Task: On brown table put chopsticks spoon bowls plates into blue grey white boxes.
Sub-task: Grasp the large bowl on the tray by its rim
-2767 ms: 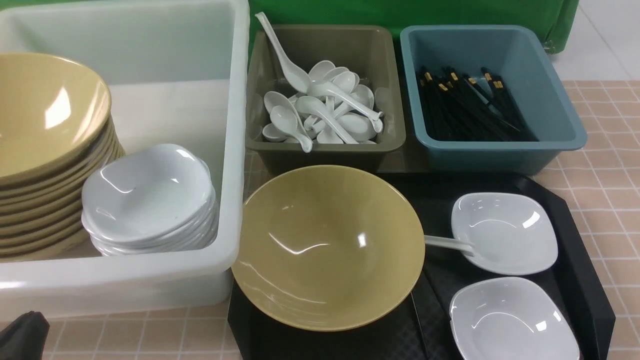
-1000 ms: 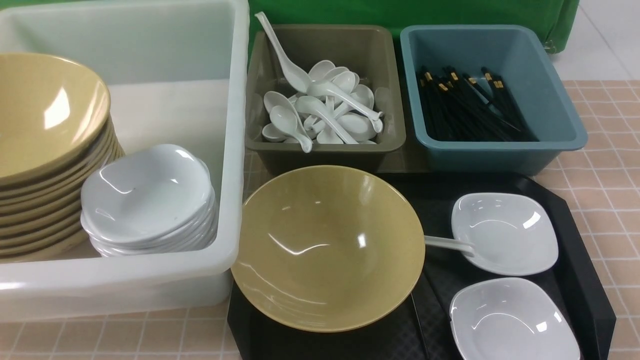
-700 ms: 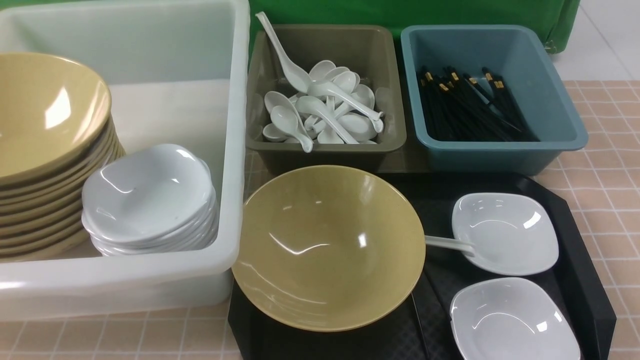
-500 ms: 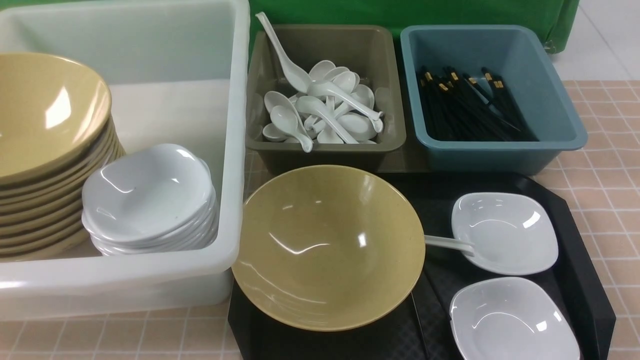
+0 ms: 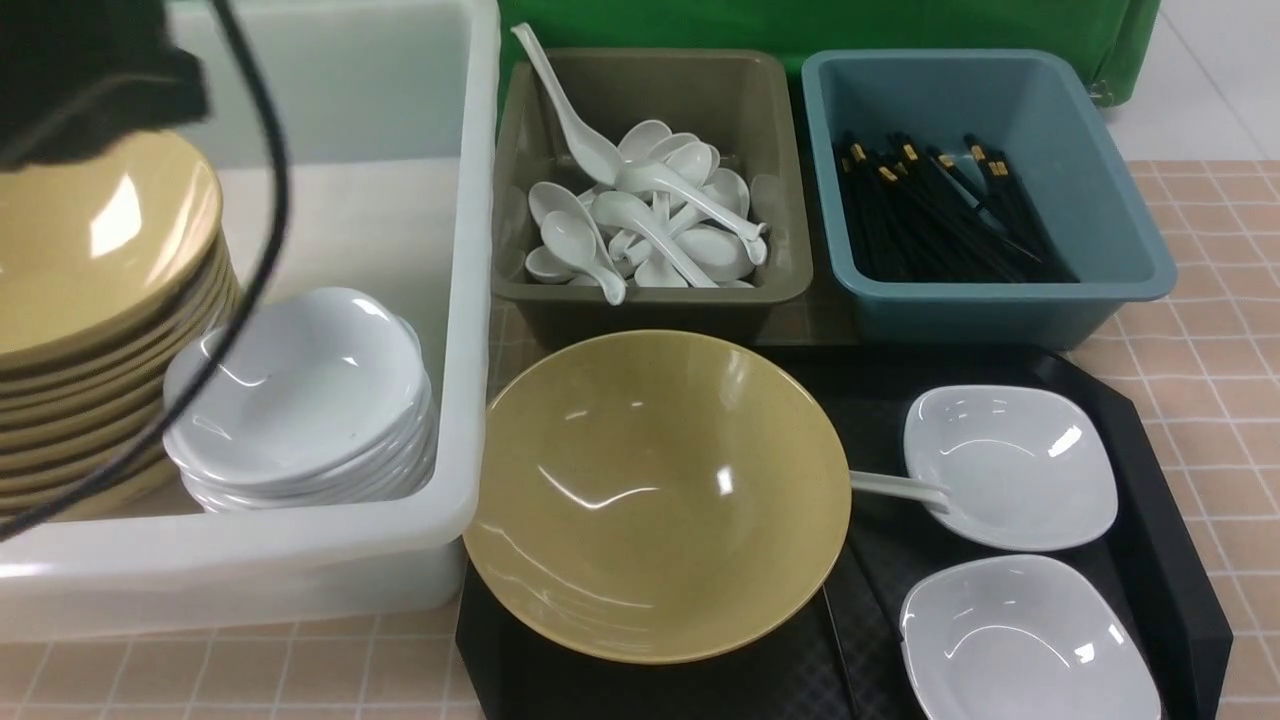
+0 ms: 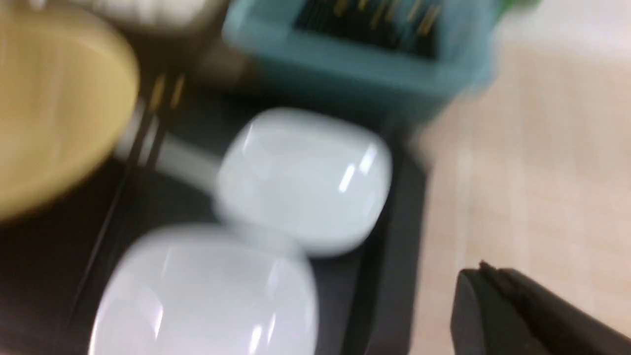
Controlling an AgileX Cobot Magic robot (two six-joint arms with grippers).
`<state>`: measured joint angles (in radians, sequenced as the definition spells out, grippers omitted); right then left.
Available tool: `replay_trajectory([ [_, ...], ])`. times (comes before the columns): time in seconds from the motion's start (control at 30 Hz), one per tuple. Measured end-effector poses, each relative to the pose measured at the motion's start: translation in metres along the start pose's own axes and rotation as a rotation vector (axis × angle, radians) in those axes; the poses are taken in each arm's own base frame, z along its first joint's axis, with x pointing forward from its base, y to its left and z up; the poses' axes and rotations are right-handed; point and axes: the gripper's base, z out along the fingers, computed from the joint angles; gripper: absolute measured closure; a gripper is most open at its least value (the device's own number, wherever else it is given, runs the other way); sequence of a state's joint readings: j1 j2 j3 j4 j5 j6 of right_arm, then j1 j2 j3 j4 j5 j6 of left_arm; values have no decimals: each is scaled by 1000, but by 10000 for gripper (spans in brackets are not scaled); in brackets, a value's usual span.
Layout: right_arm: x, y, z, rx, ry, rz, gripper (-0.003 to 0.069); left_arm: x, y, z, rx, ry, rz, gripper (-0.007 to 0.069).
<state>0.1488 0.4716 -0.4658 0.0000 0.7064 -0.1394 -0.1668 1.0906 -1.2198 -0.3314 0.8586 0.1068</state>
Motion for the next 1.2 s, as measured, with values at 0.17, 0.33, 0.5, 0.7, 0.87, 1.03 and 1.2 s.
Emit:
replay_trajectory([
  [0.17,2,9,19,-84,144,-67,619,15,-35,59,127,217,55,617],
  [0.33,1,13,25,-114,125,-78,618,29,-70,100,128,344,154,617],
  [0.5,7,17,30,-142,117,-35,618,56,-104,152,38,454,294,617],
  [0.7,9,19,32,-159,108,-5,615,97,-127,215,5,561,368,617],
  [0.87,8,19,32,-158,89,-1,615,127,-149,242,66,639,342,617],
  [1.03,7,19,32,-158,87,1,613,133,-174,244,202,656,349,616],
  [1.2,8,19,32,-160,95,0,612,110,-194,234,347,610,380,562],
])
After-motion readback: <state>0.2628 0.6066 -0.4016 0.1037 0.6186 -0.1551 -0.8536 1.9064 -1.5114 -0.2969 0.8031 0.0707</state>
